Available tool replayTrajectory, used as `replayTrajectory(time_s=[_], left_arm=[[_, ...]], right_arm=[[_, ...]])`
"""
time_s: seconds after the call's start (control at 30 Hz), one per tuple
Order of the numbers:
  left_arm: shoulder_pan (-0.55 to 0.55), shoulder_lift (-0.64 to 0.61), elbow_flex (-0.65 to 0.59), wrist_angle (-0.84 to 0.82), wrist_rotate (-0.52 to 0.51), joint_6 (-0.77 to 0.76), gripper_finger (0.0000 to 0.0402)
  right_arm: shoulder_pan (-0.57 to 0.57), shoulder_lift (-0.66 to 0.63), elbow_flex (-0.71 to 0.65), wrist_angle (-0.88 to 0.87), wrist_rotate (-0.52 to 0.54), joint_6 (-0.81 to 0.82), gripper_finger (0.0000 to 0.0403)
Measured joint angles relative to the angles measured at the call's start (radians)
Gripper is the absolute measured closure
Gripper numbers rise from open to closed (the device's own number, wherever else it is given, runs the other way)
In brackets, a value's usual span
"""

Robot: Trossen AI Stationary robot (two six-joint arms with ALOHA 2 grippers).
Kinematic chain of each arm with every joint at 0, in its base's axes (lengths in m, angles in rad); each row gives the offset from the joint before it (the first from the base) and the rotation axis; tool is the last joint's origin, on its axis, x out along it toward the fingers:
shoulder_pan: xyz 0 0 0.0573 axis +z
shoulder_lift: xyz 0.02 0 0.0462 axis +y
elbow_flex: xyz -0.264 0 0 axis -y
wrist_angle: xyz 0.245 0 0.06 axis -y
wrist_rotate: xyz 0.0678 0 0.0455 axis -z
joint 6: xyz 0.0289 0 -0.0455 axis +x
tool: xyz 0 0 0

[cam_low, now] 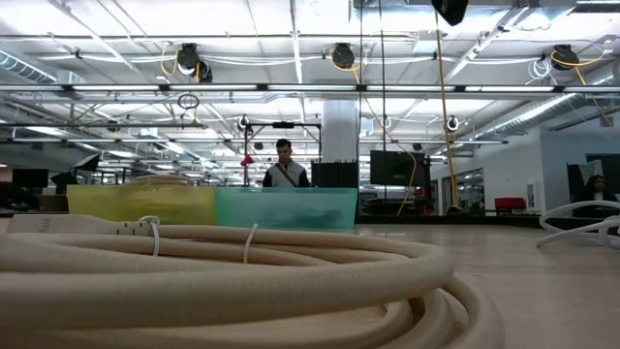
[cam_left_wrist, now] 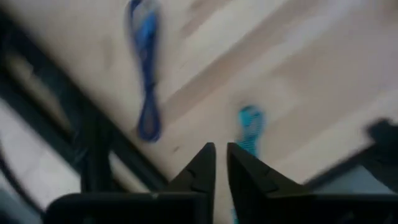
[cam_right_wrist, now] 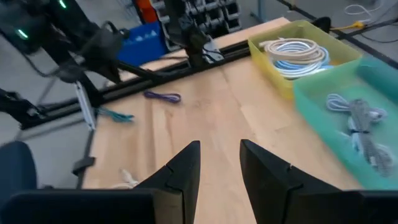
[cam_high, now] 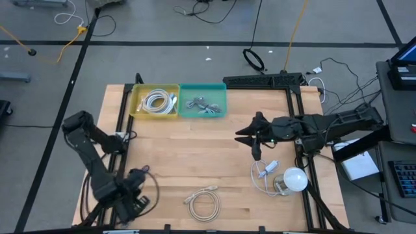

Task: Pick & Place USB Port
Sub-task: Put the purple charger cable into the green bin

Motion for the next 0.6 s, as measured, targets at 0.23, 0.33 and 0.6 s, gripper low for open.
replayTrajectory(time_s=[0.23,0.33,0.6], left_arm=[[-0.084,-0.005,-0.142,0.078,0.079,-0.281,0.0263],[-0.082,-0.005,-0.226,0.194,0.119,-0.274,0.0219],[-0.079,-0.005,-0.431,0.272,0.197,-0.282,0.0161]], right_arm=[[0.029,-0.049,-0.081,0.095,-0.001,0.022,0.0298],[0.045,-0.048,-0.080,0.102,-0.005,0.023,0.0298],[0.100,-0.048,-0.080,0.158,-0.026,0.054,0.0298]])
